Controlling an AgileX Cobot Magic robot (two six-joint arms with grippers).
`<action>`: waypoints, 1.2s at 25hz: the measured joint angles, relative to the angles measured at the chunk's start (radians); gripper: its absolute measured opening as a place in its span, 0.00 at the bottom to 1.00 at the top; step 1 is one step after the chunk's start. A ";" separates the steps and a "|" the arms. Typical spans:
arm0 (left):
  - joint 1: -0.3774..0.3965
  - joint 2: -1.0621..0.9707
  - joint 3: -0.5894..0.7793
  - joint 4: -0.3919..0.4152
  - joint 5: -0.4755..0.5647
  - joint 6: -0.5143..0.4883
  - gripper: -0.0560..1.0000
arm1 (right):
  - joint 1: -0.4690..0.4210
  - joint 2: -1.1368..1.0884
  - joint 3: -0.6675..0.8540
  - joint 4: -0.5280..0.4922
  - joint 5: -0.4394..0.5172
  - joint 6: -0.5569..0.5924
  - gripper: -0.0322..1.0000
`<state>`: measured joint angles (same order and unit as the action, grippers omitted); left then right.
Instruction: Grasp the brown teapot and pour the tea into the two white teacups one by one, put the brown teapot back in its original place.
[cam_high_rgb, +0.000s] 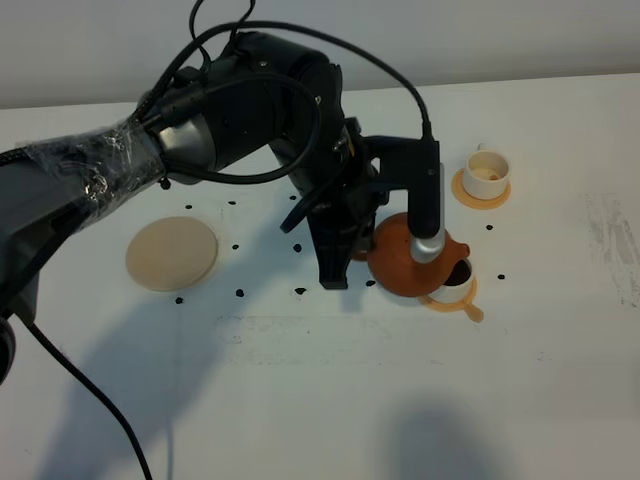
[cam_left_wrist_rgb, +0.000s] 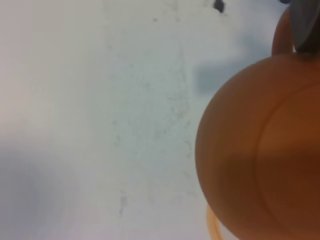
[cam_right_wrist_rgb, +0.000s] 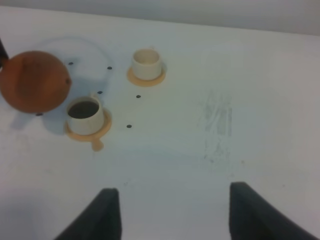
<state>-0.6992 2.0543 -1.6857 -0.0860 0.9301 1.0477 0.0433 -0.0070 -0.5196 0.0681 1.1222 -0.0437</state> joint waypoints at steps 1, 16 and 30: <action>0.002 -0.001 0.017 -0.007 0.000 -0.002 0.17 | 0.000 0.000 0.000 0.000 0.000 0.000 0.48; 0.018 -0.040 0.329 -0.026 -0.283 -0.006 0.17 | 0.000 0.000 0.000 0.000 0.000 0.000 0.48; 0.026 -0.088 0.392 -0.045 -0.383 -0.006 0.17 | 0.000 0.000 0.000 0.000 0.000 0.000 0.48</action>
<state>-0.6732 1.9667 -1.2932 -0.1311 0.5475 1.0415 0.0433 -0.0070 -0.5196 0.0681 1.1222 -0.0437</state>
